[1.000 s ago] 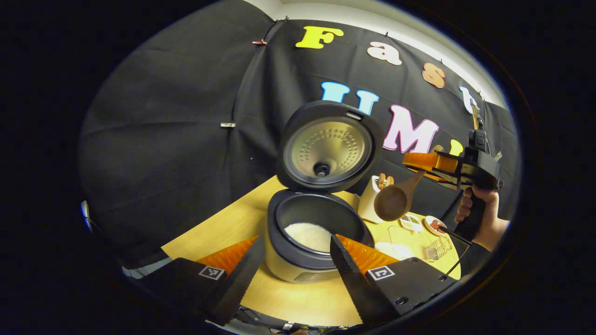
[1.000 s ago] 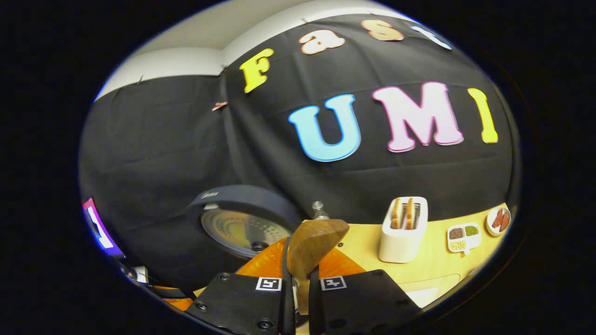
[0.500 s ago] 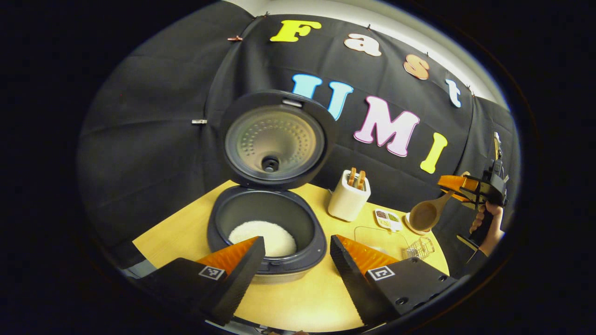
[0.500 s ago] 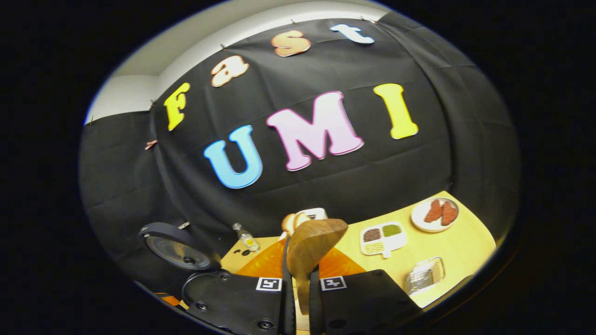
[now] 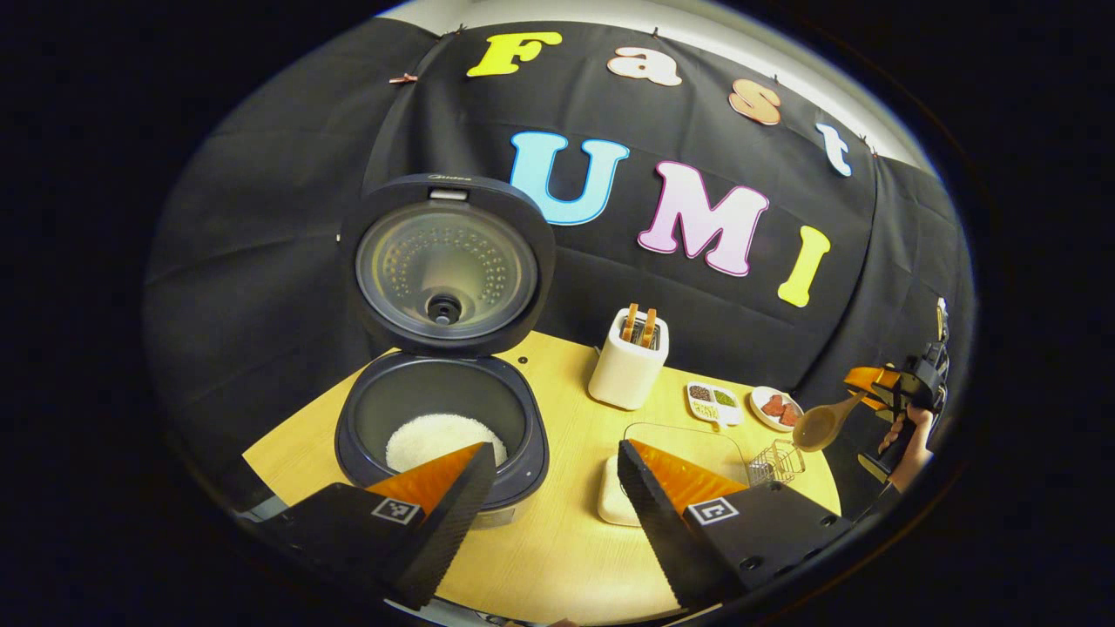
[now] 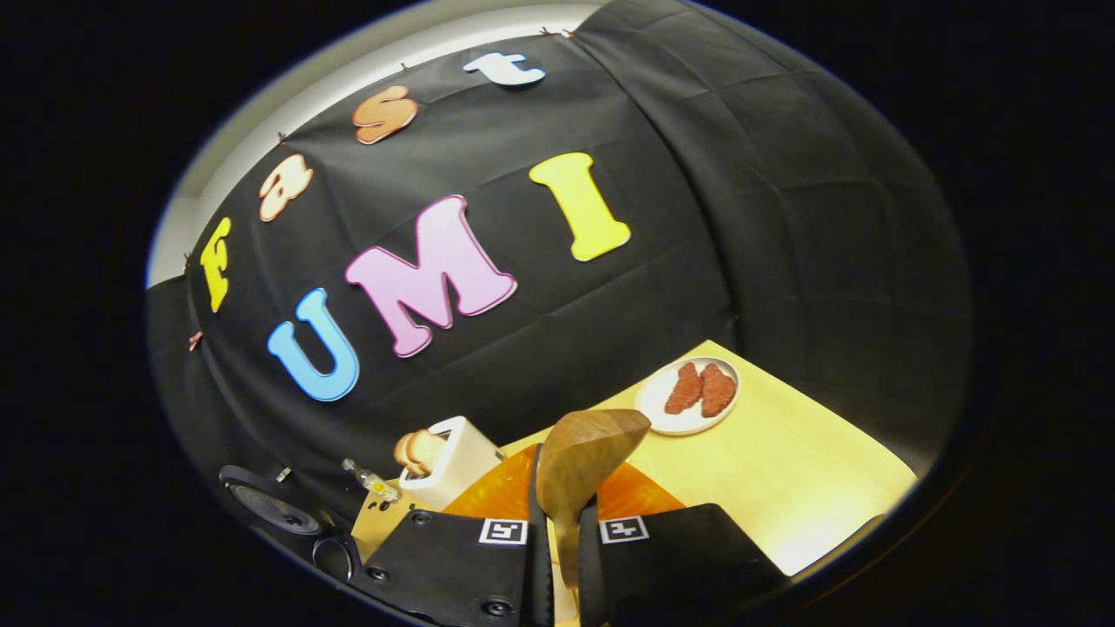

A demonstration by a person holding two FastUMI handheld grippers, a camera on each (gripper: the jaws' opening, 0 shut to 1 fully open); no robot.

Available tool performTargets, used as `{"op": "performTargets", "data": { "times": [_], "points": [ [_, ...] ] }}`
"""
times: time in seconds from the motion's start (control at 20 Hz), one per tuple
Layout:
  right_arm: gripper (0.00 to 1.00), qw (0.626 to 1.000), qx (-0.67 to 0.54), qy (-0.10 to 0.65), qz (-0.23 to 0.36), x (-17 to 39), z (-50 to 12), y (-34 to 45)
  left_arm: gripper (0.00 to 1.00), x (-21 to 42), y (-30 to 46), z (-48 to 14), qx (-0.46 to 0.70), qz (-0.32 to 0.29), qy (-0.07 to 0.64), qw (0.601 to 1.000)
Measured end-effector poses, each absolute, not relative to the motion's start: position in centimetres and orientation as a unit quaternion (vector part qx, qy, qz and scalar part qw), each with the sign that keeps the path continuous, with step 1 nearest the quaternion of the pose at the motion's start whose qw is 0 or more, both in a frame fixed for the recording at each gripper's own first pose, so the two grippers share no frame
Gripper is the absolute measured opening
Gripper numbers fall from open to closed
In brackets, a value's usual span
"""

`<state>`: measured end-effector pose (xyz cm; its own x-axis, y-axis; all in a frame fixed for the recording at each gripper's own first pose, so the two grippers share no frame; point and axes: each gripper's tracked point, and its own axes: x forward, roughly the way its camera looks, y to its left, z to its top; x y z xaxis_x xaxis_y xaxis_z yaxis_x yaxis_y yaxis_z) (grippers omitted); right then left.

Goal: Close the left gripper, press the button to open the rice cooker; take a wooden spoon from the chopstick holder with the right hand, scoop a spoonful of rice and pour it into the rice cooker, then put the wooden spoon back into the chopstick holder.

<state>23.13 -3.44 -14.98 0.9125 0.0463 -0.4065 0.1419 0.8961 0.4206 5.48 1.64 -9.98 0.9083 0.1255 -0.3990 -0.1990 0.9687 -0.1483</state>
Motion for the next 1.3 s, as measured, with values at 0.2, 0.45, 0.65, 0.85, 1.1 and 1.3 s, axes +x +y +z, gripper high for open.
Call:
{"op": "performTargets", "data": {
  "times": [0.2,0.45,0.65,0.85,1.1,1.3],
  "points": [
    [0.15,0.943,0.227,0.24,-0.033,23.8,-18.9,-5.5,0.96,6.2,0.2,-9.1,-0.08,0.112,0.197,0.971],
    [0.16,0.939,0.214,0.267,-0.036,25.3,-23.5,-6.4,0.95,5.9,-1.2,-9.4,-0.081,0.126,0.212,0.966],
    [0.17,0.926,0.216,0.306,-0.036,24.7,-27.0,-6.3,0.95,4.4,0.0,-10.4,-0.138,0.165,0.221,0.951],
    [0.19,0.921,0.218,0.321,-0.037,24.4,-28.6,-5.8,0.95,3.0,1.4,-10.9,-0.195,0.194,0.216,0.937],
    [0.23,0.918,0.237,0.315,-0.033,24.4,-28.3,-4.9,0.95,2.5,3.7,-9.3,-0.178,0.216,0.191,0.941],
    [1.0,0.931,0.218,0.287,-0.052,23.1,-26.0,-5.8,0.95,3.4,6.4,-6.1,-0.136,0.227,0.143,0.954]
  ]
}}
